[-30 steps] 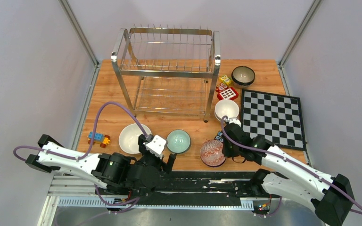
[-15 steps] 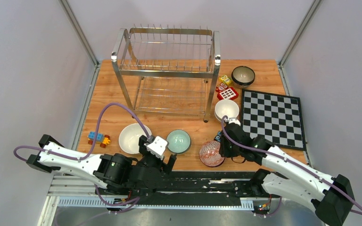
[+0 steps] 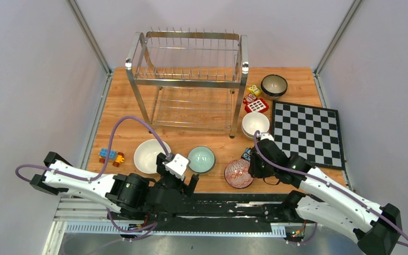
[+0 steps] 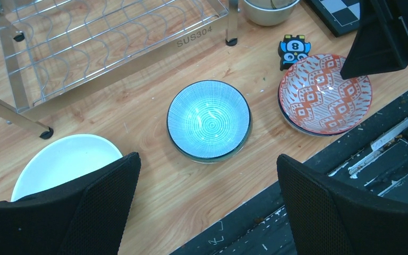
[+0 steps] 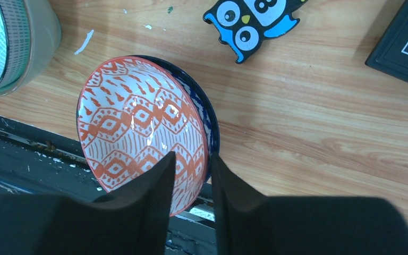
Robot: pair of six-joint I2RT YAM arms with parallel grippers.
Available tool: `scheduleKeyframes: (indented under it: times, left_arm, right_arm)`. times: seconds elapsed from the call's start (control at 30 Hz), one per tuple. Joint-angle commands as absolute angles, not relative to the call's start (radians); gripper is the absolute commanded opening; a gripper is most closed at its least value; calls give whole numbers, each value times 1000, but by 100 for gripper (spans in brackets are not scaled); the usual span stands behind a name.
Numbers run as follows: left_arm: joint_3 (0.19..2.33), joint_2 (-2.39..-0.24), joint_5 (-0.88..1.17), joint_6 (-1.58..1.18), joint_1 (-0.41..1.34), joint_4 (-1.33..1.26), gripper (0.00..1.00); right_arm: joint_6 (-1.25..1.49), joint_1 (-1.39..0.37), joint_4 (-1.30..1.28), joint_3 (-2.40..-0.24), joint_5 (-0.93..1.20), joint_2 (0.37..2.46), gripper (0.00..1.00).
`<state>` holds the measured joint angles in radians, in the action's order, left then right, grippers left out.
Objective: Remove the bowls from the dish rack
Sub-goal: Place the bowl with the bowl.
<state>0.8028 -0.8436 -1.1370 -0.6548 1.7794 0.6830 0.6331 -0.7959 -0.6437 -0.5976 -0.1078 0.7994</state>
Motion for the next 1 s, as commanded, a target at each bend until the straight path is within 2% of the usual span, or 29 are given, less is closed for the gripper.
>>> scheduleKeyframes:
  times: [0.0, 0.2, 0.5, 0.67, 0.77, 0.87, 0.97]
  left_arm:
    - [787, -852, -1157, -678, 1774, 664, 100]
    - [786, -851, -1155, -681, 1774, 664, 100]
    - [776, -861, -1149, -686, 1774, 650, 100]
    - [773, -861, -1147, -687, 1774, 650, 100]
    - [773, -861, -1150, -684, 1774, 649, 100]
    - [773, -857, -1151, -684, 1774, 648, 100]
    - [774, -857, -1183, -714, 1775, 656, 100]
  right_arm:
    - [629, -782, -694, -608, -125, 789, 28]
    - [639, -782, -693, -589, -120, 777, 15]
    - [667, -783, -664, -538, -130, 784, 7]
    - [679, -783, -653, -523, -127, 779, 6]
    - [680, -783, -660, -531, -128, 773, 14]
    - [685, -783, -689, -558, -137, 758, 35]
    - [686, -782, -732, -604, -156, 738, 52]
